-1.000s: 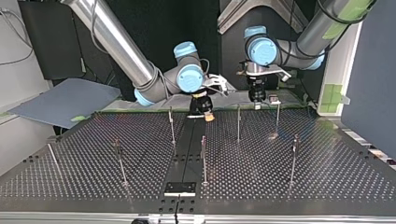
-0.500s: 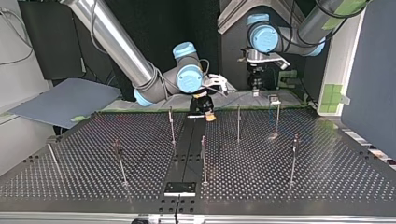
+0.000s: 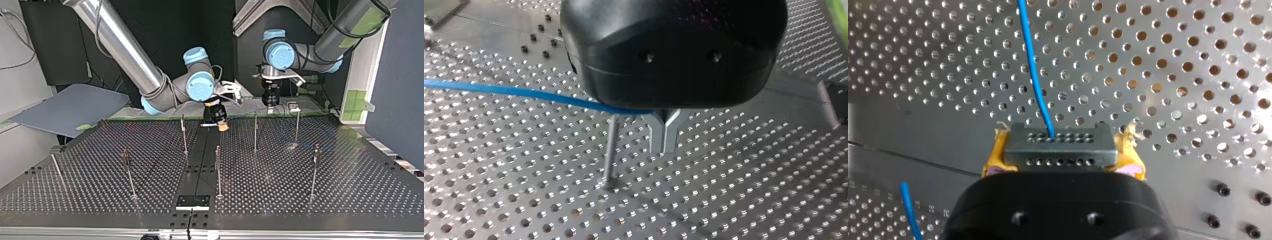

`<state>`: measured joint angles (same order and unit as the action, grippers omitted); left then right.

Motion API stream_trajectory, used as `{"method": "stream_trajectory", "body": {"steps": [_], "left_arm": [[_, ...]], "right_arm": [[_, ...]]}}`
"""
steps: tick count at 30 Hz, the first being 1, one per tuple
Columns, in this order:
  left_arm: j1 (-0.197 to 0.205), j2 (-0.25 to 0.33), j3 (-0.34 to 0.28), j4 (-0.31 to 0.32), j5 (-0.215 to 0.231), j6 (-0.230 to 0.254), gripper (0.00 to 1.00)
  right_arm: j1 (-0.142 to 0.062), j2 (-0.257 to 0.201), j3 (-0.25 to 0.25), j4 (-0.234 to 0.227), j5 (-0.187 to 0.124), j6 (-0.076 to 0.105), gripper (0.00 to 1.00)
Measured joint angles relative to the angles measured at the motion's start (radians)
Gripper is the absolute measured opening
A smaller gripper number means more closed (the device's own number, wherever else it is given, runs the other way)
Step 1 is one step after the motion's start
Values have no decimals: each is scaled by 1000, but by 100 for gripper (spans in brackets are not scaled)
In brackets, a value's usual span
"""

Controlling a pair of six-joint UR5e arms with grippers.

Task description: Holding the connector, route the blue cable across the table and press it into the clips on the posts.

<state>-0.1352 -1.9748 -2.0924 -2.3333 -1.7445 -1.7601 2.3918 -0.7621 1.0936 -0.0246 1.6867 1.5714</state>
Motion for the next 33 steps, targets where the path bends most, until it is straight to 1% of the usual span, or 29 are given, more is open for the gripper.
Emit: {"method": "stream_trajectory", "body": {"steps": [8,13,19,25,33], "left_arm": [[19,-8,56,-19,5,-1,0],[23,-43,94,-37,21,11,0],[30,-84,143,-49,21,18,0],[36,-90,186,-69,21,19,0],[73,-90,244,-121,24,23,0]], "right_arm": [[-12,0,0,-2,2,-3,0],[-18,0,0,-4,2,-5,0],[-28,0,0,-7,3,-5,0],[-42,0,0,-11,4,-5,0],[-64,0,-5,-17,3,-5,0]]}}
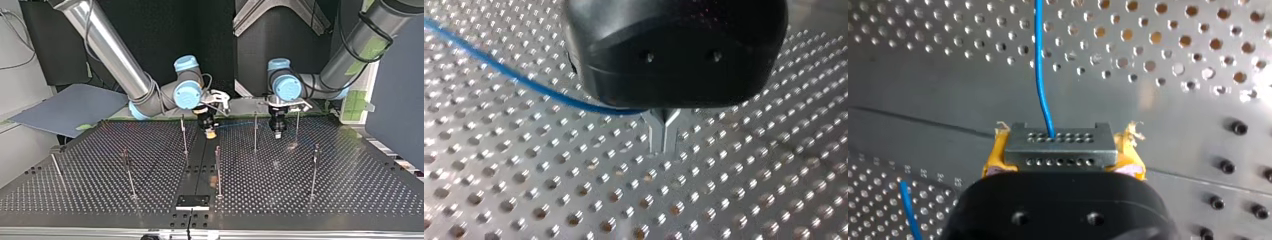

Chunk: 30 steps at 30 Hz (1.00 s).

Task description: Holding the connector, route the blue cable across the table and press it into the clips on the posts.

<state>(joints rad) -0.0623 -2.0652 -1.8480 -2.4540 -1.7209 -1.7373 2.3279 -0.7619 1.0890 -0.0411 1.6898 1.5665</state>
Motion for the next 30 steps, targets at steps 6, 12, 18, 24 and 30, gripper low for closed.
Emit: {"method": "stream_trajectory", "body": {"steps": [6,12,18,24,30], "left_arm": [[7,0,11,-17,1,6,33],[3,1,12,-50,-1,26,100],[-2,3,12,-99,-3,64,100],[-14,27,-5,-150,-10,88,100],[-38,75,-52,-192,-16,72,100]], "right_arm": [[-8,0,-2,0,-1,0,0],[-10,0,-2,0,-3,0,0],[-11,0,-2,2,-5,0,0],[-12,0,-2,5,-4,0,0],[-13,0,-2,6,-3,3,0]]}}
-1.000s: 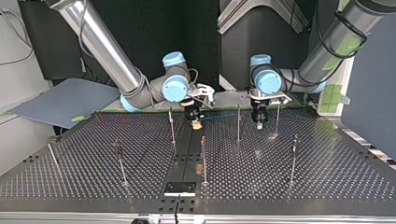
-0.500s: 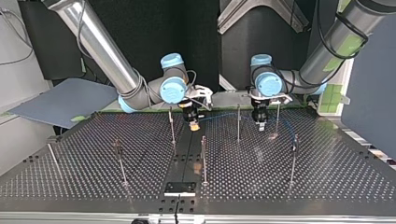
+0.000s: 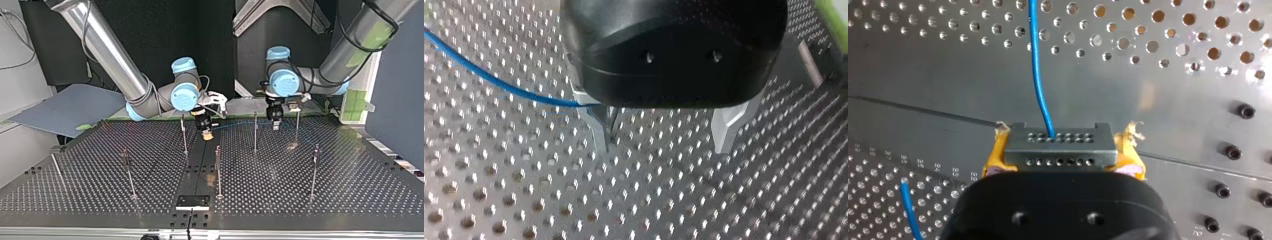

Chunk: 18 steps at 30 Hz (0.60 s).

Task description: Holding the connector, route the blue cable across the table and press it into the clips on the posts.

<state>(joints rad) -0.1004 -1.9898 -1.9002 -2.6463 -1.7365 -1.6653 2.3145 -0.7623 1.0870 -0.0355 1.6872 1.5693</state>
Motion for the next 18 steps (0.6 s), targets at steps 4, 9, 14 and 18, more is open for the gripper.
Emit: {"method": "stream_trajectory", "body": {"steps": [4,9,14,18], "left_arm": [[-19,34,-33,0,-2,-14,100],[-42,78,-77,2,-2,-15,100],[-69,124,-120,-1,-2,-14,100],[-93,158,-129,-14,-2,-14,100]], "right_arm": [[-1,0,0,0,1,1,0],[-5,-3,0,0,2,2,0],[-10,-20,-1,0,2,2,0],[-15,-35,-1,3,2,3,0]]}}
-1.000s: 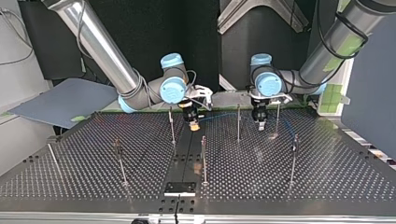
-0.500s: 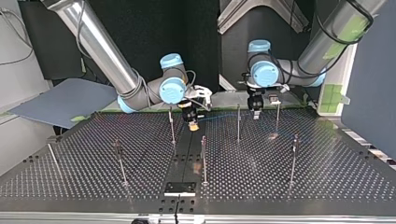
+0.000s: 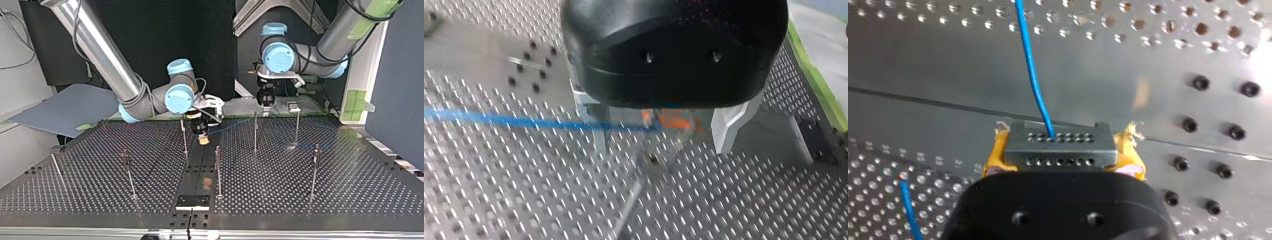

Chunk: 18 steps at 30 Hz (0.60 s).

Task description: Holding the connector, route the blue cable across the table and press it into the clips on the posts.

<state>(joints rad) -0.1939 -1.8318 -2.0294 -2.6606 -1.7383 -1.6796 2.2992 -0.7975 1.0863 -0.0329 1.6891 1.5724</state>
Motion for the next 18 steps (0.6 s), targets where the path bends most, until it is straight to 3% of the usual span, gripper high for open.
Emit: {"method": "stream_trajectory", "body": {"steps": [9,18], "left_arm": [[-66,12,12,41,-42,-48,100],[-146,-60,87,112,-56,-127,100]], "right_arm": [[-10,-11,2,21,16,16,0],[-20,-37,18,29,21,22,0]]}}
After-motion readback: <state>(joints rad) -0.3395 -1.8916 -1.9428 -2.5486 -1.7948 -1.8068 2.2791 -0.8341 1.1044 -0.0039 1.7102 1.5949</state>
